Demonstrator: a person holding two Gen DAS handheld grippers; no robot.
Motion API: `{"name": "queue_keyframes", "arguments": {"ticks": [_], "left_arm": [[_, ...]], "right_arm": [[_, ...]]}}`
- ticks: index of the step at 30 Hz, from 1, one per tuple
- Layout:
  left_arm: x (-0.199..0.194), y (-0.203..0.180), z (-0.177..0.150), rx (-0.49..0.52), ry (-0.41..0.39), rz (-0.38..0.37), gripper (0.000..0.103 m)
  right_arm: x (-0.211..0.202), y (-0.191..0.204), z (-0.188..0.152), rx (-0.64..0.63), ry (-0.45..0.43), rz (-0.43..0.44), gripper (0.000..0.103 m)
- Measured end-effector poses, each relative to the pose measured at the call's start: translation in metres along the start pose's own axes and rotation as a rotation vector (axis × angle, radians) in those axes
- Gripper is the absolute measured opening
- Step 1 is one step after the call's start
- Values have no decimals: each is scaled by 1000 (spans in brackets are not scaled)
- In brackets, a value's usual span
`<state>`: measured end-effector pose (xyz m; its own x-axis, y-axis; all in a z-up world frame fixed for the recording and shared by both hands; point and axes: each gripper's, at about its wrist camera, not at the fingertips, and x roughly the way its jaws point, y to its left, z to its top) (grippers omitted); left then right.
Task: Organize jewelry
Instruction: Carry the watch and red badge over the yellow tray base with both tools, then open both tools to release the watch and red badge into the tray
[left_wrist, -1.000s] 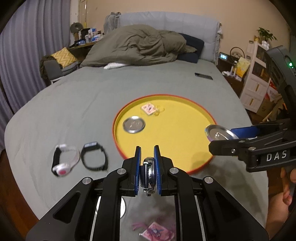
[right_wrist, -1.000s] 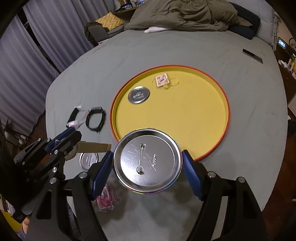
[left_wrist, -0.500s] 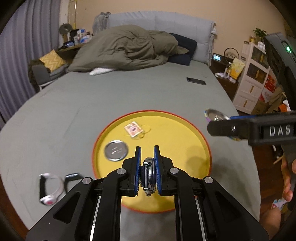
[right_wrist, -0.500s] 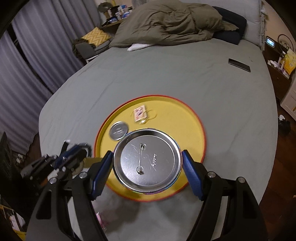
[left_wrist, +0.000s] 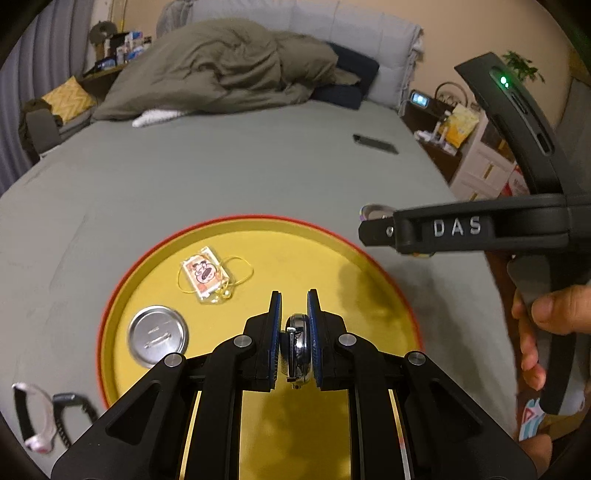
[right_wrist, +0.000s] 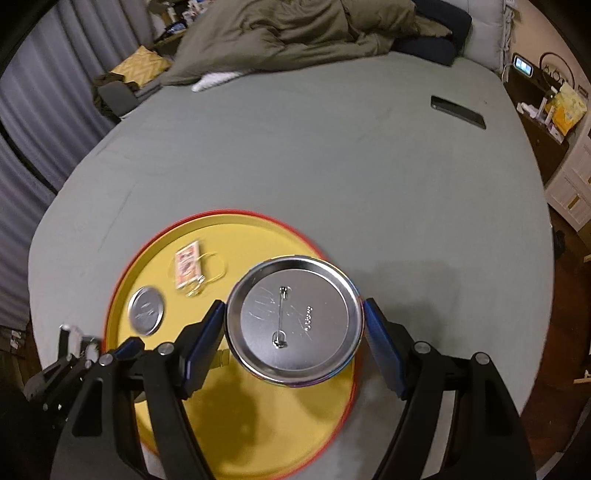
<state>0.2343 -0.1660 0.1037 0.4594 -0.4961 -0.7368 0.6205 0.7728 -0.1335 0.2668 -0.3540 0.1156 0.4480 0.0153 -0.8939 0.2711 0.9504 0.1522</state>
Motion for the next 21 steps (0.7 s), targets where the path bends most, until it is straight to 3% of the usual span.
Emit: {"name": "queue_keyframes", "arguments": {"ticks": [8,12,21], "left_arm": [[54,37,-7,-14,95,46,13],[65,44,-11,-8,113,61,13],[77,45,-9,18,109,88,15]], "right_arm": [[79,14,12,-47,87,-2,70],[98,27,15,-62,104,-3,70],[123,39,17,-131,91,-89,70]]}}
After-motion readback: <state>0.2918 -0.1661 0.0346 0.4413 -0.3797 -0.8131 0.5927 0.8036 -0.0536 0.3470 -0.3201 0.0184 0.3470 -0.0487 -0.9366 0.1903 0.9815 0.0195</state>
